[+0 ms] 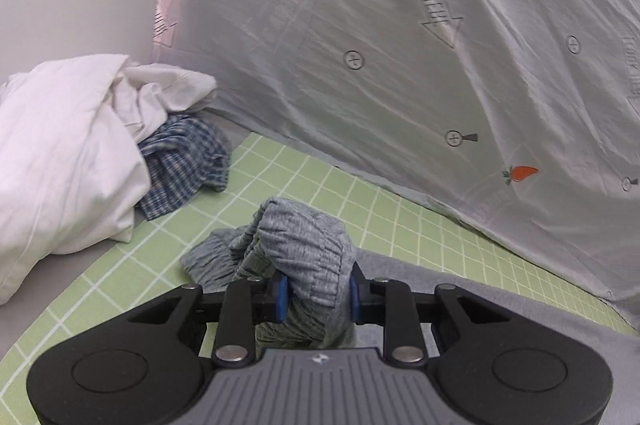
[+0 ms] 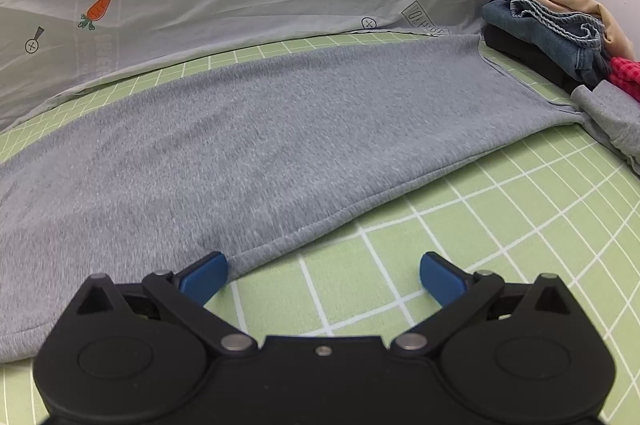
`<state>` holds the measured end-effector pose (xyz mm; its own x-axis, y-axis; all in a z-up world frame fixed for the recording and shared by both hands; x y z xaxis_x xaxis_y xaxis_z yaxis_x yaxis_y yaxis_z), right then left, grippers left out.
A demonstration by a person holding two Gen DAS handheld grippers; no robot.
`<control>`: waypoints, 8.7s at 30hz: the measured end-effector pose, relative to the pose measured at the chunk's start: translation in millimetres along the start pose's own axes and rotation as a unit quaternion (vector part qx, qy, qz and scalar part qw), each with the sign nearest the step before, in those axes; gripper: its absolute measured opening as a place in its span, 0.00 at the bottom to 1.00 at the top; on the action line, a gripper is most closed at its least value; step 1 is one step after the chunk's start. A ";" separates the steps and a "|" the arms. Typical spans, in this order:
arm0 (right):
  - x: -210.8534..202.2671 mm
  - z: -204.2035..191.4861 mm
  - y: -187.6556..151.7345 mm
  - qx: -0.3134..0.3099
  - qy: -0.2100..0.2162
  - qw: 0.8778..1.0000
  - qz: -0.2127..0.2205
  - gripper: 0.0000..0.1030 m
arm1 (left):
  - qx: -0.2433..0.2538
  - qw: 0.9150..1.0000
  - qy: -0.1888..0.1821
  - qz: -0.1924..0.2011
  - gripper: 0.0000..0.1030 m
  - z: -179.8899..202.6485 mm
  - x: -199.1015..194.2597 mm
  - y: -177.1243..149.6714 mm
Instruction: Fold clothes
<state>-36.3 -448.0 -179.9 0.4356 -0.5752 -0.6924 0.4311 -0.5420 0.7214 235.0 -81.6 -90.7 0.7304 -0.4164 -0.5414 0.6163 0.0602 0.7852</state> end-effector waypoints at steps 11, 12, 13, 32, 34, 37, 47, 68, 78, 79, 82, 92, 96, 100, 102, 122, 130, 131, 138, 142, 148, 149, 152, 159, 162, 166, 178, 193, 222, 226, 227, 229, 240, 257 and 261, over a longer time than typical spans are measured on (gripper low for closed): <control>0.5 -0.1 0.6 -0.012 0.014 1.000 0.012 1.00 | 0.201 0.958 -0.135 -0.155 0.51 145.5 45.1 -103.1; 0.8 0.0 0.9 -0.013 0.015 1.000 0.010 1.00 | 0.212 0.955 -0.133 -0.158 0.55 147.8 44.6 -108.4; 1.0 0.1 1.2 -0.014 0.015 1.000 0.008 1.00 | 0.218 0.955 -0.134 -0.153 0.62 149.0 41.9 -108.5; -16.9 -34.2 19.4 -0.095 0.000 0.995 -0.015 1.00 | -0.006 0.981 -0.123 -0.148 0.40 66.3 28.9 -49.9; -13.9 -36.2 16.0 -0.100 -0.001 0.995 -0.023 1.00 | 0.009 0.980 -0.117 -0.163 0.32 72.3 37.3 -56.0; -11.6 -31.3 14.8 -0.097 -0.009 0.995 -0.027 1.00 | 0.021 0.980 -0.090 -0.179 0.32 75.5 50.7 -63.4; -1.8 -20.1 11.7 -0.073 -0.010 0.997 -0.033 1.00 | 0.073 0.981 -0.042 -0.174 0.43 80.4 43.4 -56.7; 3.8 -12.6 5.4 -0.028 0.031 0.999 0.008 1.00 | 0.103 0.977 -0.123 -0.144 0.04 134.4 59.6 -36.7; -13.0 -15.2 28.9 -0.062 -0.011 0.998 0.012 1.00 | 0.161 0.956 -0.192 -0.150 0.72 189.4 52.5 -69.4; -18.4 -18.8 35.5 -0.062 -0.004 0.998 0.022 1.00 | 0.160 0.960 -0.179 -0.146 0.72 181.1 50.9 -66.6; -29.6 -38.7 56.0 -0.051 0.041 0.997 0.038 1.00 | 0.163 0.969 -0.123 -0.141 0.74 149.9 49.1 -61.4; -11.0 -178.5 68.4 -0.067 0.214 0.974 -0.032 0.92 | 0.145 0.974 0.010 -0.175 0.74 55.9 38.9 -82.9; -4.0 -211.8 60.5 -0.076 0.240 0.966 -0.056 0.87 | 0.146 0.970 0.028 -0.193 0.74 45.2 38.8 -101.1; 10.6 -220.5 51.5 -0.053 0.257 0.960 -0.098 0.83 | 0.139 0.970 0.025 -0.199 0.75 41.3 43.4 -105.8; 17.2 -220.8 48.3 -0.035 0.266 0.956 -0.114 0.75 | 0.137 0.970 0.024 -0.201 0.75 41.8 47.0 -105.6; 7.7 -145.6 107.0 -0.076 0.190 0.979 -0.020 0.13 | 0.128 0.971 -0.018 -0.204 0.78 79.0 52.8 -95.8; 31.8 -104.9 78.8 -0.064 0.134 0.988 -0.053 0.46 | 0.181 0.958 0.002 -0.221 0.81 85.4 47.1 -112.5; 29.0 -96.8 78.9 -0.060 0.127 0.989 -0.049 0.48 | 0.182 0.959 0.004 -0.219 0.81 87.0 44.5 -111.0; 14.7 -30.4 72.3 -0.027 0.073 0.996 -0.036 0.89 | 0.185 0.962 0.011 -0.199 0.81 104.4 23.5 -102.0; 17.6 30.7 54.1 0.014 0.028 0.998 -0.057 0.98 | 0.187 0.962 0.006 -0.199 0.83 128.2 22.6 -108.6; 23.8 109.4 33.1 0.057 -0.001 0.995 -0.080 0.99 | 0.192 0.961 0.000 -0.198 0.83 163.9 21.1 -118.5; 26.3 120.7 30.9 0.062 -0.002 0.994 -0.085 0.99 | 0.192 0.961 -0.001 -0.198 0.83 169.9 20.9 -120.1; 35.5 150.2 32.0 0.071 -0.005 0.994 -0.085 1.00 | 0.194 0.961 -0.004 -0.198 0.83 187.6 20.5 -125.0; 76.5 204.0 73.3 0.115 -0.010 0.992 -0.048 1.00 | 0.172 0.964 0.024 -0.202 0.83 214.2 49.6 -130.8; 97.9 229.7 92.2 0.142 -0.029 0.989 -0.028 1.00 | 0.165 0.963 0.042 -0.209 0.83 217.8 66.1 -132.7; 120.4 259.9 108.6 0.159 -0.069 0.985 -0.001 1.00 | 0.170 0.957 0.065 -0.226 0.83 217.6 85.6 -138.4; 148.5 235.9 127.0 0.076 -0.072 0.994 0.023 0.99 | 0.177 0.952 0.090 -0.232 0.97 213.8 101.3 -144.4; 124.7 168.0 163.9 0.051 0.019 0.997 0.047 0.14 | 0.155 0.959 0.079 -0.225 1.00 209.1 101.8 -145.8; 40.2 -37.0 98.4 -0.115 0.273 0.955 0.004 0.42 | 0.158 0.965 0.059 -0.199 1.00 207.0 101.3 -146.0; 57.6 -38.9 115.8 -0.114 0.246 0.962 0.016 0.42 | 0.158 0.966 0.058 -0.198 1.00 207.4 101.2 -145.9; 64.3 -39.4 119.1 -0.114 0.238 0.964 0.016 0.43 | 0.158 0.966 0.058 -0.198 1.00 207.4 101.3 -145.9; 78.5 -42.6 123.4 -0.112 0.225 0.968 0.009 0.43 | 0.158 0.966 0.057 -0.198 1.00 207.3 101.0 -146.2; 73.9 -87.7 127.9 -0.189 0.286 0.939 0.041 0.03 | 0.160 0.966 0.054 -0.194 1.00 207.3 100.6 -146.6; 61.8 -40.2 98.7 -0.133 0.247 0.960 -0.016 0.16 | 0.160 0.968 0.053 -0.187 1.00 206.8 99.8 -146.1; 54.9 -51.6 72.1 -0.157 0.257 0.953 -0.040 0.17 | 0.155 0.966 0.058 -0.197 1.00 206.6 98.3 -145.9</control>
<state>59.4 -487.0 -166.5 0.6854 -0.1206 -0.7181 0.6595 -0.3153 0.6824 156.0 -318.8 -196.4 0.4963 -0.2469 -0.8323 0.7480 -0.3650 0.5543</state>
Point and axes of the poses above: each gripper's, at about its wrist camera, not at the fingertips, and x roughly the way its jaws point, z to its right, y to its top, the point moved 8 cm from there along x, roughly the way its jaws point, and after that the axes turned 2 degrees about -y, right-handed, at the moved point
